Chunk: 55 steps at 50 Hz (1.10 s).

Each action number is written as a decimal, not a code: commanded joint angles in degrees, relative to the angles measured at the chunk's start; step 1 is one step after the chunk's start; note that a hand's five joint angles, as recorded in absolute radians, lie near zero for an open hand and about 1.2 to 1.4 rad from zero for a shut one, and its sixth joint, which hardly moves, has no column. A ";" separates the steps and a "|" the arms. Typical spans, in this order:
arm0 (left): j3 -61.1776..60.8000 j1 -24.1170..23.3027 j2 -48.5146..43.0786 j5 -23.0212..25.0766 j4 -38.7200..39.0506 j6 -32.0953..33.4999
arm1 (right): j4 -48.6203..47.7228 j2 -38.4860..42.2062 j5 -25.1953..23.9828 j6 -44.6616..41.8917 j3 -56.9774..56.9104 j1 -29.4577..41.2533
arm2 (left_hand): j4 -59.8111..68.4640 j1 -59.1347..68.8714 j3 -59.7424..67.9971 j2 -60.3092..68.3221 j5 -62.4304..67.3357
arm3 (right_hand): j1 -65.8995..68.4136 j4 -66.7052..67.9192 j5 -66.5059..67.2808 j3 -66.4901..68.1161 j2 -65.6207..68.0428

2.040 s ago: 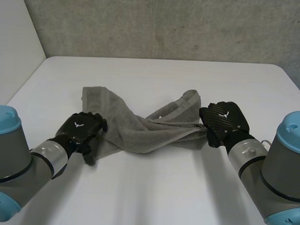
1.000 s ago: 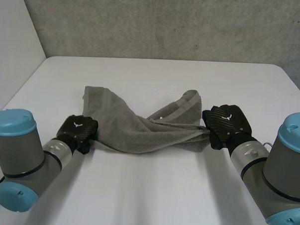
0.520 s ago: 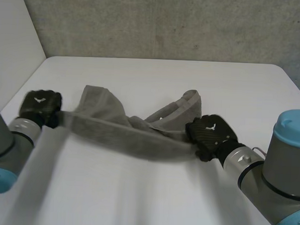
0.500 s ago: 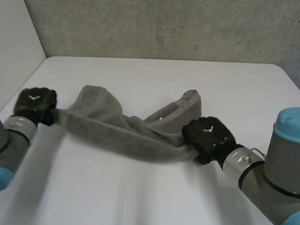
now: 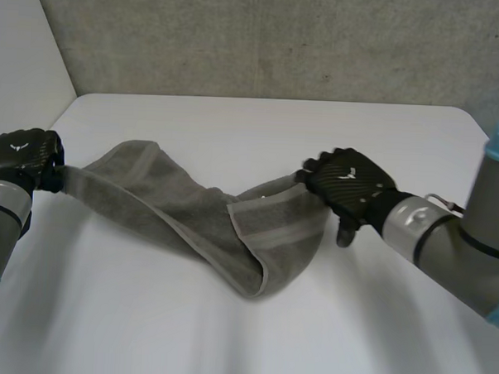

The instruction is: Fold the towel.

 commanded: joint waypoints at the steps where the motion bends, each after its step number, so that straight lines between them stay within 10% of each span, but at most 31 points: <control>1: -0.23 -0.14 -0.04 -0.09 0.00 -0.05 | 0.67 7.10 -0.02 -6.06 -9.63 8.03 | 2.15 7.06 4.39 3.81 5.56 | 1.31 0.18 2.01 0.59 -0.56; 27: -1.55 -0.67 0.93 0.17 0.35 -0.05 | 8.14 33.02 3.84 -22.49 -35.91 17.70 | 2.15 7.06 4.39 3.81 5.56 | 15.43 14.30 16.12 14.70 13.56; 43: -1.90 -0.67 1.10 0.26 0.44 0.04 | 7.96 31.01 5.25 -23.91 -35.65 17.00 | 2.15 7.06 4.39 3.81 5.56 | 62.98 61.86 63.68 62.26 61.12; 55: -1.73 -0.59 1.37 0.26 0.44 0.04 | 7.44 20.04 6.31 -21.46 -24.95 11.56 | 2.15 7.06 4.39 3.81 5.56 | 64.33 63.20 65.03 63.61 62.46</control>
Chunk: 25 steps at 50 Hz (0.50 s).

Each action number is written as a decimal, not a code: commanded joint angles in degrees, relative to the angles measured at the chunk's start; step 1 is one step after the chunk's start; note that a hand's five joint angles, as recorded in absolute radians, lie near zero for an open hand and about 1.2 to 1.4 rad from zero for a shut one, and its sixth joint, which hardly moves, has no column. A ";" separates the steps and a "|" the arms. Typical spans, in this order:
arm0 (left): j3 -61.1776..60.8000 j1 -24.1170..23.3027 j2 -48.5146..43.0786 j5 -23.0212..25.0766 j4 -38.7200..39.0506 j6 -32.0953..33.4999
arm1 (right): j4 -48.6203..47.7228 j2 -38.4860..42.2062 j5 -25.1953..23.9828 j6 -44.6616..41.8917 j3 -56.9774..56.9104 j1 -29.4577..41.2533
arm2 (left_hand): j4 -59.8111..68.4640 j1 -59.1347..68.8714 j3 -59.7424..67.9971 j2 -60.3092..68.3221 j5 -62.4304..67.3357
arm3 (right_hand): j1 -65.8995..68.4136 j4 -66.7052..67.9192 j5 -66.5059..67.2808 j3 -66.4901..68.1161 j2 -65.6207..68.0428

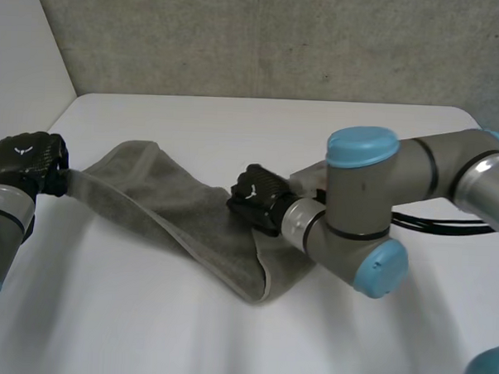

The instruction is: Fold the towel.

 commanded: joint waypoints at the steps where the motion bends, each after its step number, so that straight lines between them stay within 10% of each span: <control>1: 0.05 0.09 0.25 0.00 0.00 0.03 | -0.72 -7.35 0.20 2.02 7.46 -3.74 | 2.13 7.02 4.38 3.66 5.56 | 4.05 3.33 3.16 3.67 5.28; 14: -0.39 -0.18 1.04 -0.09 -0.09 -0.06 | -6.25 -19.21 -1.91 9.93 25.21 -10.95 | 2.13 7.02 4.38 3.66 5.56 | 4.05 3.33 3.16 3.67 5.28; 25: -1.09 -1.06 1.04 -0.09 0.00 -0.06 | -16.80 -15.35 -1.82 10.28 31.54 -9.98 | 2.13 7.02 4.38 3.66 5.56 | -24.15 -24.87 -25.04 -24.52 -22.92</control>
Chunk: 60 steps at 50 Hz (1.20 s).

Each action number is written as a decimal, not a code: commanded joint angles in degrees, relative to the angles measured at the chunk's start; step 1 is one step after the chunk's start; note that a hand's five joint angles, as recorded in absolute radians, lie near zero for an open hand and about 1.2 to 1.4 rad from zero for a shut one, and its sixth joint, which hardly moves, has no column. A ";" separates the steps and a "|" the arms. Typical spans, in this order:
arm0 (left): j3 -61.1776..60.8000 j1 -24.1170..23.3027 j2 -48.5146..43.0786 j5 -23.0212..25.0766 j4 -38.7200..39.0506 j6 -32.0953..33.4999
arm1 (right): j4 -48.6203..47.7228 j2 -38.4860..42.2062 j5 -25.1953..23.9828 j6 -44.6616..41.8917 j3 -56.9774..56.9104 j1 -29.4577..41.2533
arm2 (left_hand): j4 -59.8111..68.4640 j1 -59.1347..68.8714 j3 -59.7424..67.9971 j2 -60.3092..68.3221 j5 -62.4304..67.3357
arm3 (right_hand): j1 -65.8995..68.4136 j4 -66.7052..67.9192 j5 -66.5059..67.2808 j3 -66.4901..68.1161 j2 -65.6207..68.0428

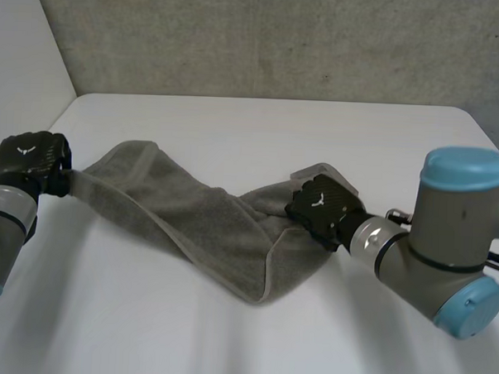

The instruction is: Fold the towel.

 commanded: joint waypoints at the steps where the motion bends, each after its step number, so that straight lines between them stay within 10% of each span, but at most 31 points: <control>1: -0.31 -0.19 -0.11 0.00 0.04 0.00 | -6.39 2.23 0.42 0.21 2.15 0.71 | 2.13 6.84 4.38 3.66 5.56 | -3.86 -4.68 -3.99 -4.31 -4.82; 21: -0.40 -0.54 -0.37 0.08 0.04 0.00 | -7.10 3.20 0.95 0.74 1.89 1.07 | 2.13 6.84 4.38 3.66 5.56 | -1.17 -1.98 -1.30 -1.62 -2.13; 27: -0.40 -0.72 -0.37 0.52 -0.04 0.18 | -6.93 3.64 1.39 2.76 1.80 1.50 | 2.13 6.84 4.38 3.66 5.56 | 24.34 23.52 24.21 23.89 23.38; 45: 5.30 -0.19 15.77 5.26 -8.02 -5.69 | 7.37 -26.92 5.96 24.90 -6.80 -10.70 | 2.13 6.84 4.38 3.66 5.56 | 24.34 23.52 24.21 23.89 23.38; 60: 21.83 4.11 21.43 11.86 -21.66 -16.61 | 19.00 -33.80 5.87 24.73 -19.82 -13.88 | 2.13 6.84 4.38 3.66 5.56 | 24.34 23.52 24.21 23.89 23.38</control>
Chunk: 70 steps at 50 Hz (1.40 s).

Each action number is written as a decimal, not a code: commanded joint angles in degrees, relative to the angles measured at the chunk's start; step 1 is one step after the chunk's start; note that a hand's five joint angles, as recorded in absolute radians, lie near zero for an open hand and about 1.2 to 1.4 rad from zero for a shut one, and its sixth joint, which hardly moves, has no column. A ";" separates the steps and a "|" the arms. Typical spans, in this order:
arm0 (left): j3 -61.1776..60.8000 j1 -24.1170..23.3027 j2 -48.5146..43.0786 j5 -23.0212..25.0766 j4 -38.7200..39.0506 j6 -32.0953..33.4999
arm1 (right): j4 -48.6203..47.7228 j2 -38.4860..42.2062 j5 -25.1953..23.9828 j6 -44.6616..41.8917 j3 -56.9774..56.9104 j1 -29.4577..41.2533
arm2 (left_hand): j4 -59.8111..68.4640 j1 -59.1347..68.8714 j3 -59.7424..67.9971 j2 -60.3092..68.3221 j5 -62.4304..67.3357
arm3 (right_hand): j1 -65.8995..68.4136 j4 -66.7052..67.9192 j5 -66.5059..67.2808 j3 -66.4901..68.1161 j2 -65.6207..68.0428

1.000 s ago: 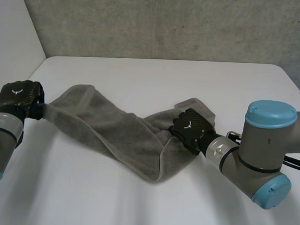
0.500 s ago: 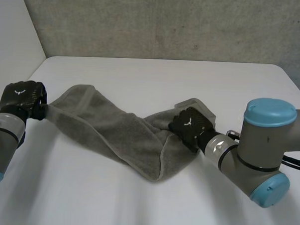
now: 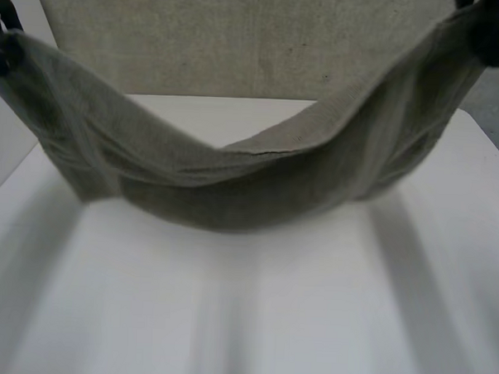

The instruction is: Fold the towel.

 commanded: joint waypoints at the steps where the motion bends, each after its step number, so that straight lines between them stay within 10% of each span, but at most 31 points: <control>1: 6.79 0.72 -1.58 1.63 -4.16 -1.99 | 2.63 0.57 -0.22 -0.43 -5.74 -0.23 | 2.13 6.82 3.99 3.52 5.41 | 3.78 3.14 3.19 3.48 4.59; 20: 29.99 -5.52 -37.26 0.48 -4.68 -1.38 | 2.98 38.07 9.08 -1.39 -33.31 4.77 | 2.13 6.82 3.99 3.52 5.41 | 3.78 3.14 3.19 3.48 4.59; 32: 62.14 -7.10 -49.57 -9.62 -1.01 -3.83 | -5.02 51.29 13.40 -3.68 -63.32 7.59 | 2.13 6.82 3.99 3.52 5.41 | 3.78 3.14 3.19 3.48 4.59; 40: 61.12 -7.54 -46.85 -8.93 8.23 -13.14 | -10.64 48.04 11.82 0.28 -59.37 7.51 | 2.13 6.82 3.99 3.52 5.41 | 3.78 3.14 3.19 3.48 4.59; 53: 36.67 -5.34 -46.84 -1.10 13.25 -13.51 | 2.27 51.02 -4.08 -4.80 -39.01 6.37 | 2.13 6.82 3.99 3.52 5.41 | 3.78 3.14 3.19 3.48 4.59; 70: 4.52 2.65 -41.50 9.80 20.54 -4.20 | -3.00 40.48 -4.79 -19.85 -5.14 1.35 | 2.13 6.82 3.99 3.52 5.41 | 3.78 3.14 3.19 3.48 4.59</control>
